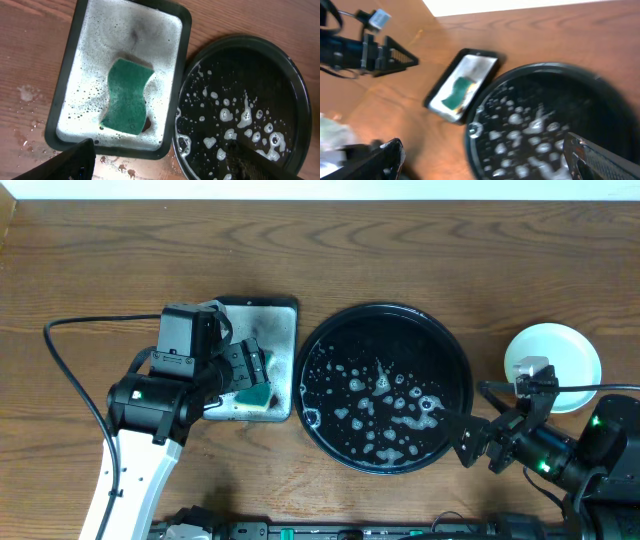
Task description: Clean dirty plates on tray and stack at the side
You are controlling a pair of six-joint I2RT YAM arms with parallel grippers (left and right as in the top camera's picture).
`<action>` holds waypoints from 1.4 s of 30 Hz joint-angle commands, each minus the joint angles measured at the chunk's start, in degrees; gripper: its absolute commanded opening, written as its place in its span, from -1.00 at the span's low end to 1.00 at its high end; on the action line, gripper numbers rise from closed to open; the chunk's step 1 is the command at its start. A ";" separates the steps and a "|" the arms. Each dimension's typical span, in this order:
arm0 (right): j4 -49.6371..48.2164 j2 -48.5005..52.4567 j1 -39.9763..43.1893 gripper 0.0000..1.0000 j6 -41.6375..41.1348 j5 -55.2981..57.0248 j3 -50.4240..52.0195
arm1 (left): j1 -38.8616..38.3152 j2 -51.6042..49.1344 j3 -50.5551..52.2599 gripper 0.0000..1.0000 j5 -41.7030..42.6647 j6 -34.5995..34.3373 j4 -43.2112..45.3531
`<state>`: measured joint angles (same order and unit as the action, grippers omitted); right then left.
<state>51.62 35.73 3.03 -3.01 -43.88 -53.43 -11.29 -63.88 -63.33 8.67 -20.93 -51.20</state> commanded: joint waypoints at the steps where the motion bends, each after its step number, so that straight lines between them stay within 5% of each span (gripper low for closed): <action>1: -4.28 -0.22 -1.31 0.99 10.60 5.22 1.75 | 0.24 -0.11 -0.37 0.68 -0.11 0.35 -0.15; 7: -26.60 -5.44 -4.37 0.99 14.62 10.64 16.74 | 0.24 -0.11 -0.37 0.68 -0.11 0.35 -0.15; 19: -29.24 -35.12 -3.34 0.99 14.64 20.09 39.56 | 0.24 -0.11 -0.37 0.68 -0.11 0.35 -0.15; 29: -50.42 -35.45 -3.39 0.98 12.04 19.21 53.20 | 0.24 -0.11 -0.37 0.68 -0.11 0.35 -0.15; 42: -49.20 -35.41 -3.50 0.98 12.07 19.23 53.11 | 0.24 -0.11 -0.37 0.68 -0.11 0.35 -0.15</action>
<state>2.31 0.69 -0.80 9.87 -24.47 -0.54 -11.29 -63.92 -63.33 8.67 -20.93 -51.20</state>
